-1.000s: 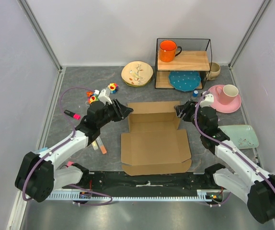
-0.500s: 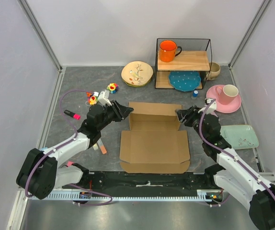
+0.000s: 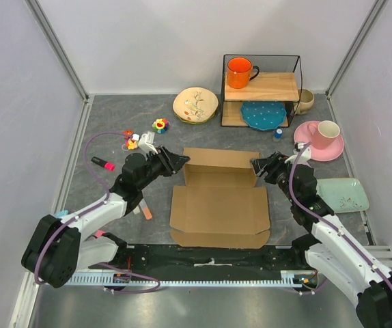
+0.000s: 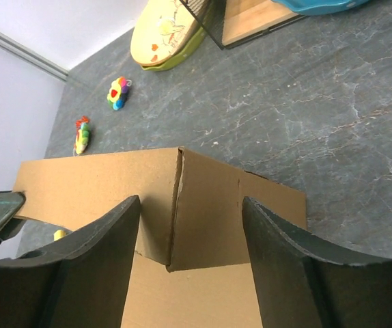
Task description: Fold the paper box
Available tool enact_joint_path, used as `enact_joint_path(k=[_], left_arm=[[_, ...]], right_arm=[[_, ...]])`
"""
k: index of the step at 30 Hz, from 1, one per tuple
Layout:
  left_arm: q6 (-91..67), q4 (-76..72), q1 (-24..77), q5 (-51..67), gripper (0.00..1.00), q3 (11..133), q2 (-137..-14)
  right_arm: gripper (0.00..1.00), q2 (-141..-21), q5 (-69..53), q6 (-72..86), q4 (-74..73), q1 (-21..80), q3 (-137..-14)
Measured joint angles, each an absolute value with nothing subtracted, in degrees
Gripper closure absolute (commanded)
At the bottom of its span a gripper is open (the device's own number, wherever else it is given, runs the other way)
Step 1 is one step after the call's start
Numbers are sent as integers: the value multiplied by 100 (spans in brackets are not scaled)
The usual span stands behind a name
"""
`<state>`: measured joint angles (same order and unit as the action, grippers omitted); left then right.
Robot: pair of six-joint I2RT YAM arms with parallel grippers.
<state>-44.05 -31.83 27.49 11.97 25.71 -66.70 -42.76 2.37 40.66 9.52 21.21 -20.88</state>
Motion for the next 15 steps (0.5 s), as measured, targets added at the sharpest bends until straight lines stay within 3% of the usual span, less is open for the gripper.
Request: enact_joint_path(k=[7, 11, 15], left_arm=[[-4403, -2858, 2751, 1140, 70, 2735, -6659], [-4405, -2825, 2751, 1107, 70, 2786, -6707], [-4407, -2851, 2751, 1107, 77, 2858, -6818]], right_arm=[[32, -4748, 357, 3861, 395, 2119, -2722], [47, -4974, 384, 3780, 486, 2115, -2823], [60, -5078, 344, 3782, 851, 2112, -2733]])
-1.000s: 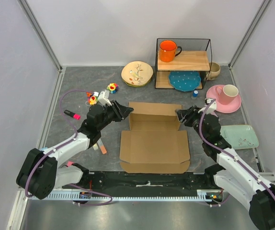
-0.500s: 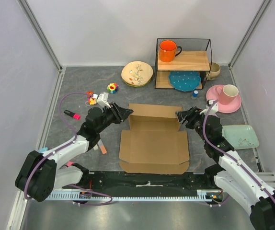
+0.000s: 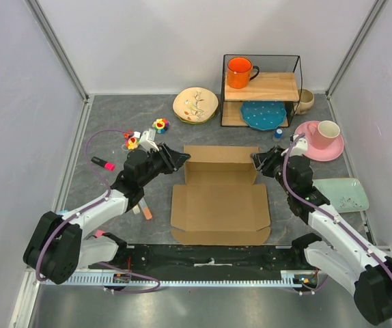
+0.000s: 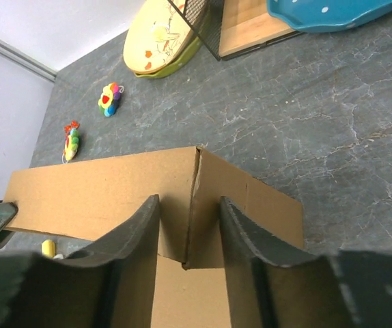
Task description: Fold the paper box
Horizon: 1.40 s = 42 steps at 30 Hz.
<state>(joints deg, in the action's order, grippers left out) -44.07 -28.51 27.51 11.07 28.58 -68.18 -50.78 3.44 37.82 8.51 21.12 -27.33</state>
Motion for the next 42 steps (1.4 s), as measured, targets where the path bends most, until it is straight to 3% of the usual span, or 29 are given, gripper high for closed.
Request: enact_joint_path(k=[9, 12, 15, 16, 17, 19, 21, 24, 36, 42], left_arm=[[-4431, -3310, 2749, 1114, 98, 2799, -7046], [-4445, -3402, 2749, 1114, 98, 2799, -7100], [-4447, -3400, 2749, 1114, 98, 2799, -7094], [-4449, -3389, 2749, 1116, 98, 2799, -7085], [-4447, -3369, 2749, 1116, 94, 2799, -7067], [-4447, -3269, 2751, 1114, 77, 2805, -7008], [-4447, -3107, 2751, 1109, 59, 2838, -6930], [-4447, -2648, 2751, 1090, 43, 2945, -6755], [-4357, -819, 2762, 895, 23, 3854, -6525], [-4250, -469, 2762, 766, 20, 4274, -6401]], right_arm=[[73, -4864, 351, 3959, 1780, 2078, -2064], [76, -4845, 353, 3983, 1863, 2075, -2016], [74, -4794, 370, 3986, 1837, 2075, -2005], [65, -4766, 370, 3986, 1806, 2078, -2005], [59, -4740, 370, 3983, 1772, 2078, -2008], [44, -4694, 360, 3981, 1671, 2078, -2036], [39, -4641, 355, 3968, 1435, 2078, -2156], [35, -4617, 427, 3894, 961, 2078, -2377], [22, -4770, 661, 3577, -228, 2078, -3256], [16, -4720, 744, 3439, -565, 2075, -3575]])
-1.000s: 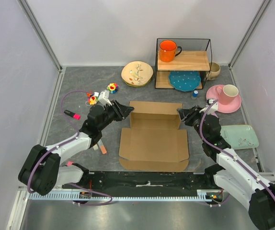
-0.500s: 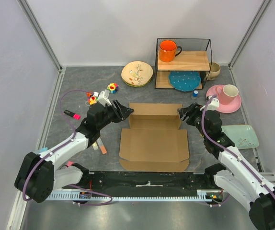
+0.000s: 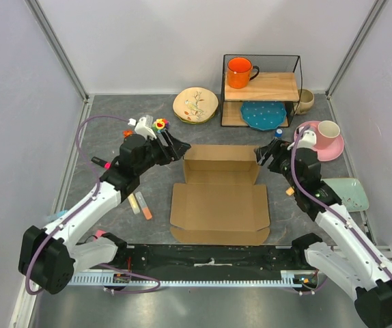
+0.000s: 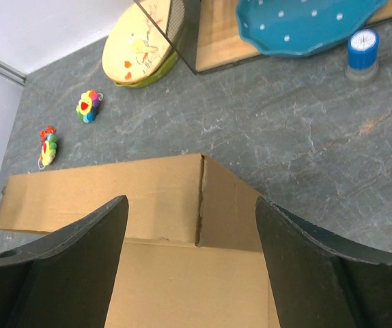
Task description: Fold the paper box
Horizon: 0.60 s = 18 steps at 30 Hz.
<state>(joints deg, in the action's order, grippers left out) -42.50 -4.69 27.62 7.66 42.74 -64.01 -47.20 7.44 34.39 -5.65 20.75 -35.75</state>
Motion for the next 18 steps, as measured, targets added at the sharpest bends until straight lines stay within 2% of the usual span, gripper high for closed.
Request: enact_joint_path(k=[4, 8, 14, 18], left_arm=[[-4217, -204, 2762, 622, 20, 4353, -6069], [-4165, 97, 2764, 309, 21, 4204, -5124], [-4174, 532, 2777, -10, 21, 3214, -3229], [-4178, 1109, 2777, -132, 21, 2823, -2670]], right_arm=[[13, -4665, 738, 3116, -928, 2080, -4036], [12, -4783, 1059, 2499, -1347, 2416, -4788], [4, -5524, 2930, 1192, -1671, 4333, -5675], [2, -6292, 4569, 19, -1393, 5944, -5688]])
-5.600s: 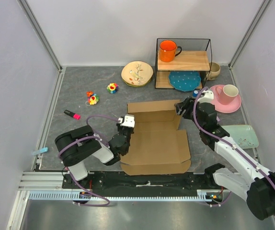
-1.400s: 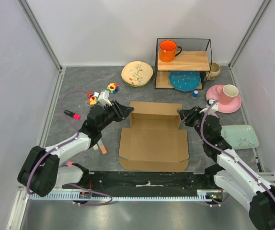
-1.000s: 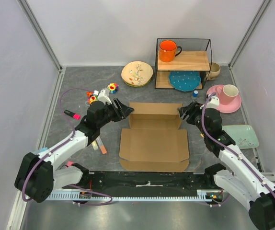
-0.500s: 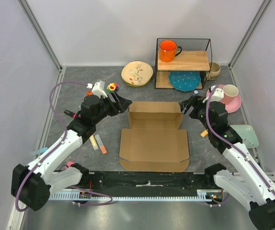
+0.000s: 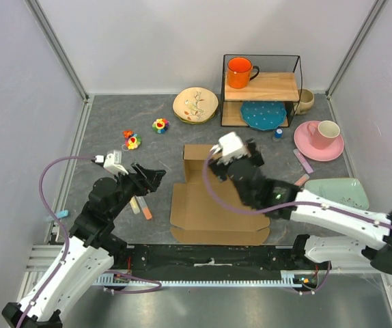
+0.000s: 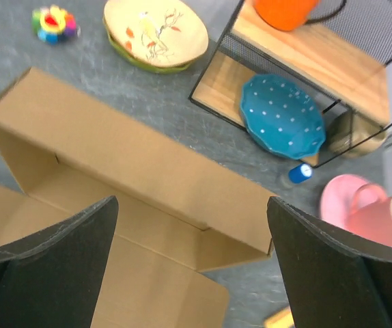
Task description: Fold the paper box
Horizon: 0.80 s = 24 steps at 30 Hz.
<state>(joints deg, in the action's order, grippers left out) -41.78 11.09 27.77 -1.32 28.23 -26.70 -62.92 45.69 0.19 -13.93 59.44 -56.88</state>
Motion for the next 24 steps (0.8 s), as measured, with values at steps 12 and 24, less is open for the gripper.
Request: enact_joint_path(k=[12, 24], left_arm=[[-4185, 2150, 2788, -530, 21, 2615, -1673], [-4307, 2324, 2788, -613, 20, 2482, -1621]], right_arm=[[2, -6956, 6567, -3094, 283, 7456, -4748], [2, -8040, 6973, -4823, 1831, 7601, -4285]])
